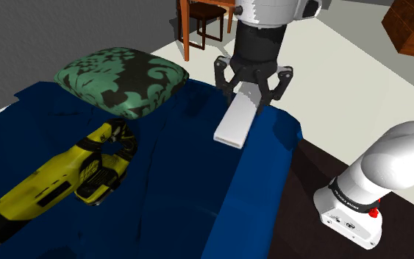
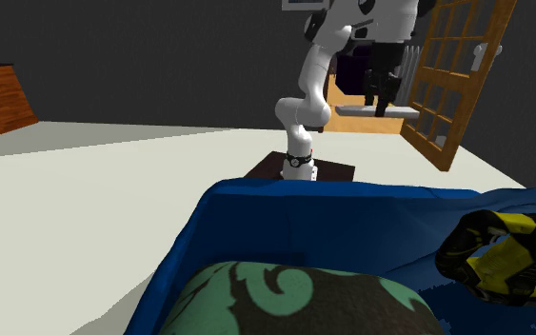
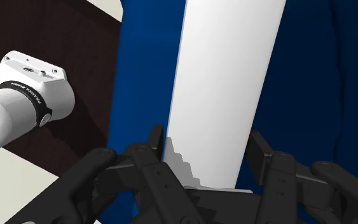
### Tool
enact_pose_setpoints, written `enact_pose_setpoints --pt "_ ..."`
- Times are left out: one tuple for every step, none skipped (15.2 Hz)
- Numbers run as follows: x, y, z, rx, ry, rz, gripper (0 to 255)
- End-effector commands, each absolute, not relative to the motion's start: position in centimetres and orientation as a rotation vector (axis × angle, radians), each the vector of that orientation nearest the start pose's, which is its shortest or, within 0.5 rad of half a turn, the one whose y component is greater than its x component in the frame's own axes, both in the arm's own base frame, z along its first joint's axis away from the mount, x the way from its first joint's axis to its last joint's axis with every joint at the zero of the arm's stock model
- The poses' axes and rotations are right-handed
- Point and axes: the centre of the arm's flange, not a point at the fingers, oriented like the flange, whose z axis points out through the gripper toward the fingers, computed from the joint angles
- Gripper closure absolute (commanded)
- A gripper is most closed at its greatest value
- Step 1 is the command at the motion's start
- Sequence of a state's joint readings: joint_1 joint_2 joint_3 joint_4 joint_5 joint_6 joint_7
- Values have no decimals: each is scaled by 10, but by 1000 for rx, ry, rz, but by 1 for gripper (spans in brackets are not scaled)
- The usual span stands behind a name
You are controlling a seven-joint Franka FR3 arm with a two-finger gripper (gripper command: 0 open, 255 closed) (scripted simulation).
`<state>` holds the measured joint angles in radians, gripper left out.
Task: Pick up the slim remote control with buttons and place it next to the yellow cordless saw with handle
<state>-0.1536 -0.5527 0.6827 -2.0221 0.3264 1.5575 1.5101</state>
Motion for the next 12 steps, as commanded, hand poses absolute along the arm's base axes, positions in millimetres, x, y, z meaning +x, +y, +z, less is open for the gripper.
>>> enact_pose_setpoints --pt "306 322 601 -2727 1601 2 255" --pt "303 335 601 -2727 1601 2 255" --pt "301 348 601 -2727 1601 2 255" --pt "299 361 601 -2727 1601 2 255" --pt "297 374 601 -2727 1601 2 255" --pt "294 387 601 -2727 1601 2 255" --pt "292 401 601 -2727 1601 2 255" --pt "290 414 601 -2727 1601 2 255" --pt "288 427 601 -2727 1601 2 255" --pt "285 440 601 -2727 1601 2 255" --pt "283 453 601 -2727 1601 2 255" --pt "283 453 596 -2727 1601 2 255"
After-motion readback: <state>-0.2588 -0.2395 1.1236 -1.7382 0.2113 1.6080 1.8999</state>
